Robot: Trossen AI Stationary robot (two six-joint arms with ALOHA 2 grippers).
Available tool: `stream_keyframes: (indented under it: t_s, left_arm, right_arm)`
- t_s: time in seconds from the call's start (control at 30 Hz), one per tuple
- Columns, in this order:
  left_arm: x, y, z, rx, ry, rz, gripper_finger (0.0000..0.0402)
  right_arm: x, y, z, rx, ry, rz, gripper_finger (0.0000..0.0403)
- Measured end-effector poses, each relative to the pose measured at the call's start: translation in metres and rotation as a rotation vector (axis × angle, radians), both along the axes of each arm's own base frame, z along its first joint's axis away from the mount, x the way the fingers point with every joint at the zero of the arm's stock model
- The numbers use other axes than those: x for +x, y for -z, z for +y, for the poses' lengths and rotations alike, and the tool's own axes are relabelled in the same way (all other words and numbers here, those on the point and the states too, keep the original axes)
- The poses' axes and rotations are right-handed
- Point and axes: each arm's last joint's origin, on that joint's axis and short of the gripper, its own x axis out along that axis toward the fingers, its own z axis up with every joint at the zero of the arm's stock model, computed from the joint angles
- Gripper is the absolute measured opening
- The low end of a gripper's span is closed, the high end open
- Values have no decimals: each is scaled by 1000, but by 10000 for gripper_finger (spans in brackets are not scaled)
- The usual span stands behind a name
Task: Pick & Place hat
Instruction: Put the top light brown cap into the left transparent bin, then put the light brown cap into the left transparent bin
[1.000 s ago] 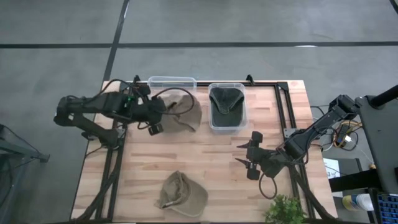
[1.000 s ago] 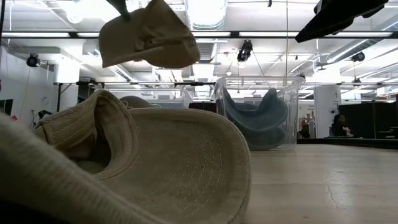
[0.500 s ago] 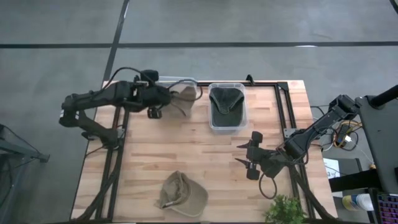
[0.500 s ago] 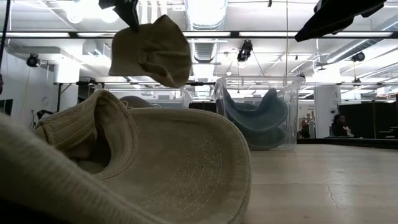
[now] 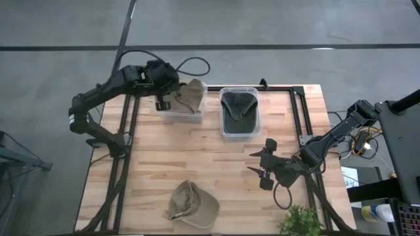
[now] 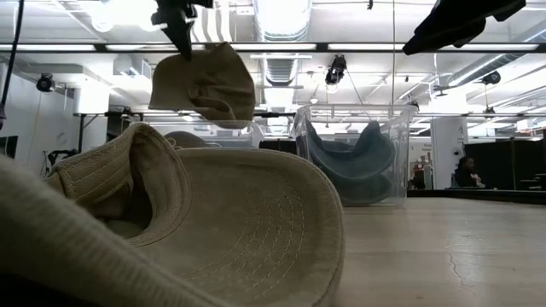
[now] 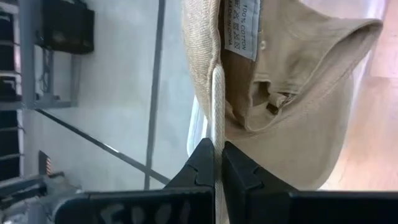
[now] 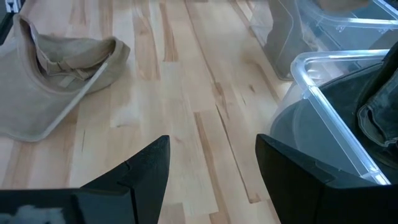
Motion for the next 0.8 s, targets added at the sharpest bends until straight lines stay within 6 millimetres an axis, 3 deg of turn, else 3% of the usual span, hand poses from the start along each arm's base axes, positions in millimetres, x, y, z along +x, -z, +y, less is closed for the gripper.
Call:
stream_keyframes:
  t_s: [0.5, 0.8]
  left_arm:
    - [22, 25, 30, -34, -78, 91, 25]
    - [32, 31, 36, 34, -123, 107, 84]
  right_arm:
    - [0, 0, 0, 37, 25, -13, 233]
    - [-1, 2, 0, 62, 39, -9, 233]
